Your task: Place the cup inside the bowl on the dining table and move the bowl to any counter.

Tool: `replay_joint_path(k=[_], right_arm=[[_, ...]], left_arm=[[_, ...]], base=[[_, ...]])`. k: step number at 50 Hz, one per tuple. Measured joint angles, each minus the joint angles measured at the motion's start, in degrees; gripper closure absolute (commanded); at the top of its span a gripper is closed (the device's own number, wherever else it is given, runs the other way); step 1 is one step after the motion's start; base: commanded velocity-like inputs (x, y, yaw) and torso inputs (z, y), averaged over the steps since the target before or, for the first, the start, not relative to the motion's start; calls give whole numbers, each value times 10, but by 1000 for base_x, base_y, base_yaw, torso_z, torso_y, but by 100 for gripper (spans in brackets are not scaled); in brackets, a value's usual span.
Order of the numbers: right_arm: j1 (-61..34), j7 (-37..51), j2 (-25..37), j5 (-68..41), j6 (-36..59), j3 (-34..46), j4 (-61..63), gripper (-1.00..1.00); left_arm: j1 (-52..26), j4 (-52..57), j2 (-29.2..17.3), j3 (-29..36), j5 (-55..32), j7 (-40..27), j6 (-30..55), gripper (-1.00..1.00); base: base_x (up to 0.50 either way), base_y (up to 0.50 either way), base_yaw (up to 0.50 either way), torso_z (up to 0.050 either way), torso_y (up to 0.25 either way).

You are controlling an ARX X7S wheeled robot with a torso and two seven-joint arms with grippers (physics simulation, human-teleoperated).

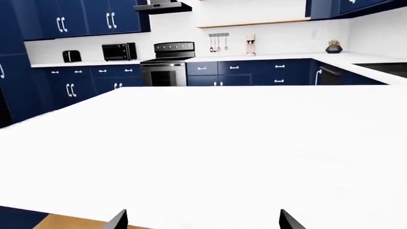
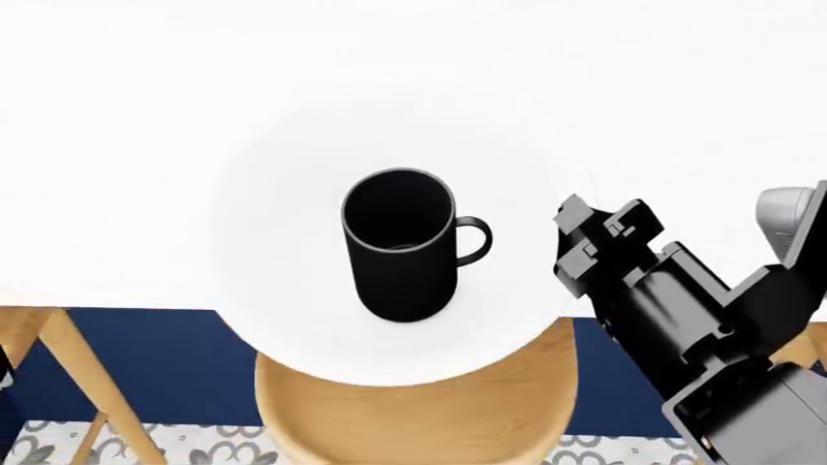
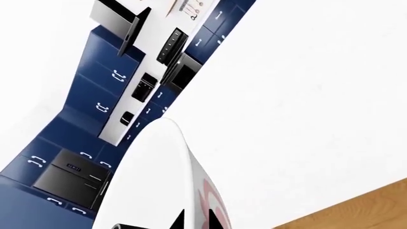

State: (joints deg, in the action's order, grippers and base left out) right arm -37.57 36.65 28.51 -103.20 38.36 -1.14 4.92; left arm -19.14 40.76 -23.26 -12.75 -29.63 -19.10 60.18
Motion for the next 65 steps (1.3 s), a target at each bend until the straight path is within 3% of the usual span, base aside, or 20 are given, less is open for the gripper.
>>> replay_joint_path(k=[65], right_arm=[[15,-10,-2,-2,-11,5,0,100]], left_arm=[[6,-5,-10,0,-10,-5,-13,-100]], base=[[1,500,0,0,0]])
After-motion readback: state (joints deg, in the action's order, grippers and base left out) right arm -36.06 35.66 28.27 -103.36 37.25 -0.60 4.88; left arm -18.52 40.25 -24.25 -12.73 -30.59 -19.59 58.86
